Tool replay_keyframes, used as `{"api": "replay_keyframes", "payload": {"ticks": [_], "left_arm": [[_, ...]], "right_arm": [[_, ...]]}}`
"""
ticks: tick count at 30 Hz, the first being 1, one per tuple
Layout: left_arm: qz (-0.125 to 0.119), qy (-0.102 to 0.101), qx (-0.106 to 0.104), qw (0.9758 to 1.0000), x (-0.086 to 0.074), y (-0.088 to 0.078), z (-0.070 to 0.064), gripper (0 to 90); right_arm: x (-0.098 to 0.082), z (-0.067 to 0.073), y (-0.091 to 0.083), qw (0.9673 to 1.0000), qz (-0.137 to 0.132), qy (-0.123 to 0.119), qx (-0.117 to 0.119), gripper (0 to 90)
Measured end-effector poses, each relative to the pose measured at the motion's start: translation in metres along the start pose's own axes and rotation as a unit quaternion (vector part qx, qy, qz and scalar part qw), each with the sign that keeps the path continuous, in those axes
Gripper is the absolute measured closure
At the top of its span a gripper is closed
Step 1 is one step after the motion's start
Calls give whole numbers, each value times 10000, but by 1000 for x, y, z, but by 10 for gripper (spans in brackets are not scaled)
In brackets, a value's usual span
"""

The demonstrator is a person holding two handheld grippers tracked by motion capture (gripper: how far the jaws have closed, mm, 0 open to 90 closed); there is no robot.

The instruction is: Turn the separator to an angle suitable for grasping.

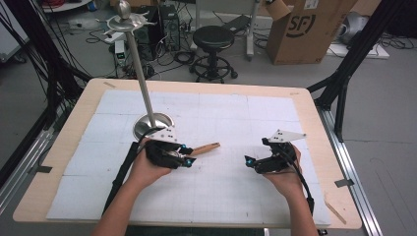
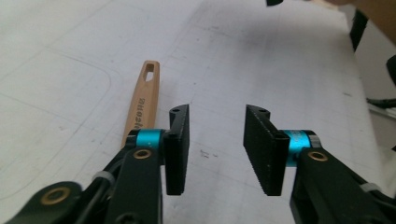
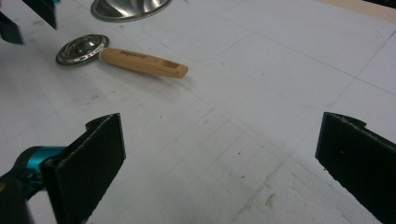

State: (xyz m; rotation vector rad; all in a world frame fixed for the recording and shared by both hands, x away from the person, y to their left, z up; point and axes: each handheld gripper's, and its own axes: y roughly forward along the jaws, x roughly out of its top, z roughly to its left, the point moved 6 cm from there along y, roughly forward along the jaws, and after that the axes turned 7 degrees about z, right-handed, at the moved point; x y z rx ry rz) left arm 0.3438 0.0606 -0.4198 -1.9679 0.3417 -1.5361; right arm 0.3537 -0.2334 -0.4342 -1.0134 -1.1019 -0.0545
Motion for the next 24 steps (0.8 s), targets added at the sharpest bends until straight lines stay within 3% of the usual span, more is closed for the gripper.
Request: {"api": "replay_keyframes", "payload": {"ticks": [3, 6, 9, 13, 18, 24], "left_arm": [[-216, -110, 3, 9997, -3, -19, -2, 476], [-331, -93, 72, 9994, -9, -36, -4, 421], [-558, -157, 69, 9983, -16, -52, -4, 401], [-806, -222, 219, 9963, -23, -73, 3, 348], [-998, -337, 326, 9939, -26, -87, 9, 268], [-917, -287, 483, 9942, -30, -90, 12, 156]], "right_arm": [[0, 0, 0, 10000, 15, -6, -6, 5], [0, 1, 1, 10000, 16, -19, -4, 5], [0, 0, 0, 10000, -13, -5, 8, 5], [1, -3, -2, 10000, -68, 31, 39, 5], [0, -3, 0, 10000, -30, 54, 55, 5], [0, -1, 3, 10000, 44, 22, 53, 5]]}}
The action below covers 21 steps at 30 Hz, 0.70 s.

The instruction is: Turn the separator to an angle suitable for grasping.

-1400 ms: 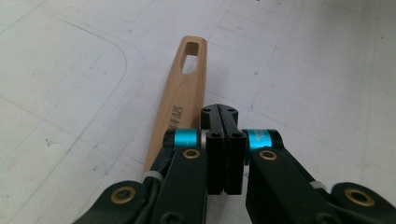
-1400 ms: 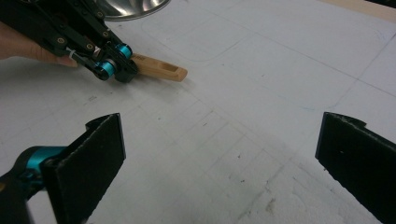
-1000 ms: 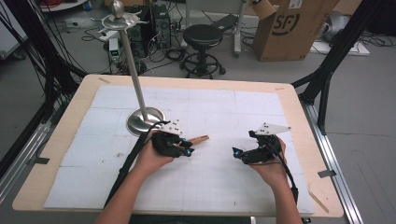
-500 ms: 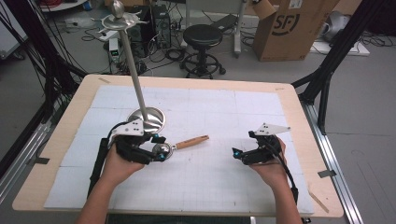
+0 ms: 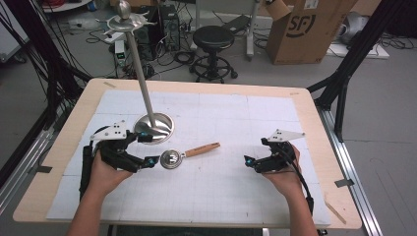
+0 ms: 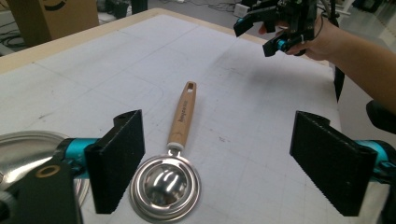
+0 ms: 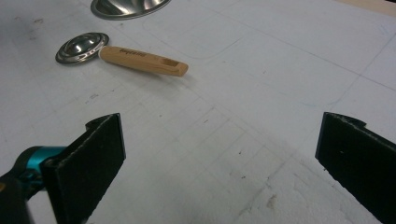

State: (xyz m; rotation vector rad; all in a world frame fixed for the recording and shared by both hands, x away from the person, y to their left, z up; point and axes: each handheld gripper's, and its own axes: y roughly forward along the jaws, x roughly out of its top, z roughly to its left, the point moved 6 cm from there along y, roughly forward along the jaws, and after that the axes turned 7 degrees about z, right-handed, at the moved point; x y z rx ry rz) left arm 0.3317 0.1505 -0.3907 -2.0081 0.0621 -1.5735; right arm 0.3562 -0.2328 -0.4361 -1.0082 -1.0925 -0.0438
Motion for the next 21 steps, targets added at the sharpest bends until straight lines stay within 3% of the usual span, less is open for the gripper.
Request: {"api": "replay_keyframes", "payload": {"ticks": [4, 10, 18, 21], "left_arm": [[132, -24, 196, 9997, -4, 1, 5, 110], [99, 36, 392, 9992, -5, -2, 9, 73], [-4, -49, 305, 9995, -5, -5, 12, 59], [60, -49, 373, 9993, -6, -4, 12, 59]], "right_arm": [[1, -2, -2, 10000, -66, 29, -10, 5], [0, -3, 0, 10000, -40, 35, -4, 5], [0, 0, 2, 10000, 8, 8, 11, 5], [0, 0, 3, 10000, 17, -5, 38, 5]]}}
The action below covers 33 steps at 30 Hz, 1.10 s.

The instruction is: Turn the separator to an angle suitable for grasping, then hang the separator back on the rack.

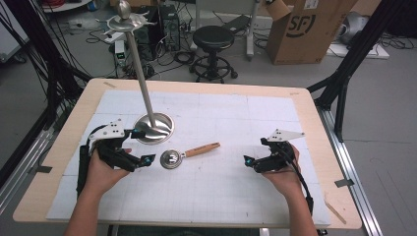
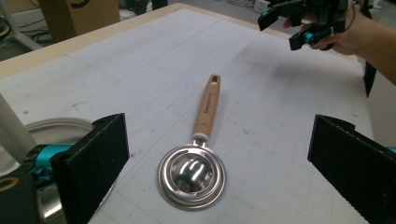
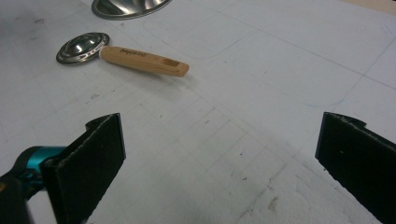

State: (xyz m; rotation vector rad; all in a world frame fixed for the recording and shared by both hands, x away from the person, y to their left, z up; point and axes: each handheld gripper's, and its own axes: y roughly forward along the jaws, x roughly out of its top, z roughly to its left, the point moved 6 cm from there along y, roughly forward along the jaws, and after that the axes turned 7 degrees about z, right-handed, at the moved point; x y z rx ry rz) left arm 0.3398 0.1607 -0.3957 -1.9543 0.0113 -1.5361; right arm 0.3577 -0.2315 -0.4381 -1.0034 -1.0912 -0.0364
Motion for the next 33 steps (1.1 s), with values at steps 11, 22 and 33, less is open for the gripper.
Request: {"api": "replay_keyframes", "payload": {"ticks": [11, 22, 33], "left_arm": [[126, 124, -33, 9998, -3, 8, 2, 60], [344, 147, -180, 9991, 1, 29, 1, 60], [1025, 255, -334, 9938, 19, 79, 3, 89]], "right_arm": [[1, -2, -3, 10000, -70, 42, -4, 5], [1, 1, -1, 10000, -3, -7, 24, 5], [0, 1, 1, 10000, 8, 16, 98, 5]]}}
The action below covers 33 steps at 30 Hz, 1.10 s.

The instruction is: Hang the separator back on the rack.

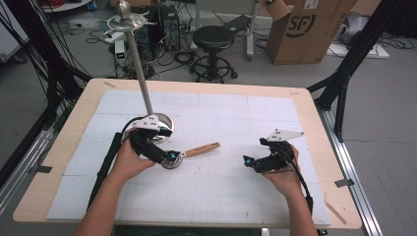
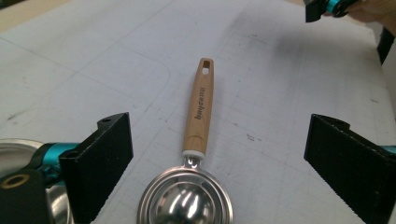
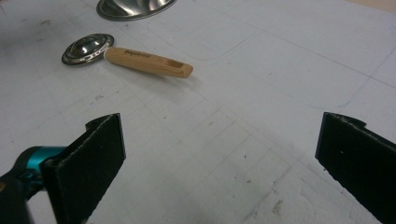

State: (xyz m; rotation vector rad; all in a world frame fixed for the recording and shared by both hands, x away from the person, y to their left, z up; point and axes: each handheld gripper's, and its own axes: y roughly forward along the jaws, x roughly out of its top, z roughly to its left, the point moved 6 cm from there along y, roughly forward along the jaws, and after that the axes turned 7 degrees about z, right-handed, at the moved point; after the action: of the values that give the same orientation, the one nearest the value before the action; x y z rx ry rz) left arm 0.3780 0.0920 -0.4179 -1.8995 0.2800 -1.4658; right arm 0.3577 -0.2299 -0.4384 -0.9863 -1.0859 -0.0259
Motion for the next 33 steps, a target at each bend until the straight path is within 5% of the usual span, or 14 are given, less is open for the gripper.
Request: {"api": "replay_keyframes", "payload": {"ticks": [7, 9, 14, 33], "left_arm": [[498, 6, 55, 9987, 0, 28, 9, 125], [627, 20, -40, 9980, -1, 33, 9, 247], [915, 135, -46, 9957, 1, 43, 11, 311], [2089, 363, -56, 9772, -4, 69, 11, 538]], "right_arm": [[0, 1, 1, 10000, 17, -17, 0, 5], [0, 0, 0, 10000, 4, -10, -11, 5], [0, 1, 1, 10000, 12, -25, -5, 5], [0, -1, 0, 10000, -16, 0, 26, 5]]}}
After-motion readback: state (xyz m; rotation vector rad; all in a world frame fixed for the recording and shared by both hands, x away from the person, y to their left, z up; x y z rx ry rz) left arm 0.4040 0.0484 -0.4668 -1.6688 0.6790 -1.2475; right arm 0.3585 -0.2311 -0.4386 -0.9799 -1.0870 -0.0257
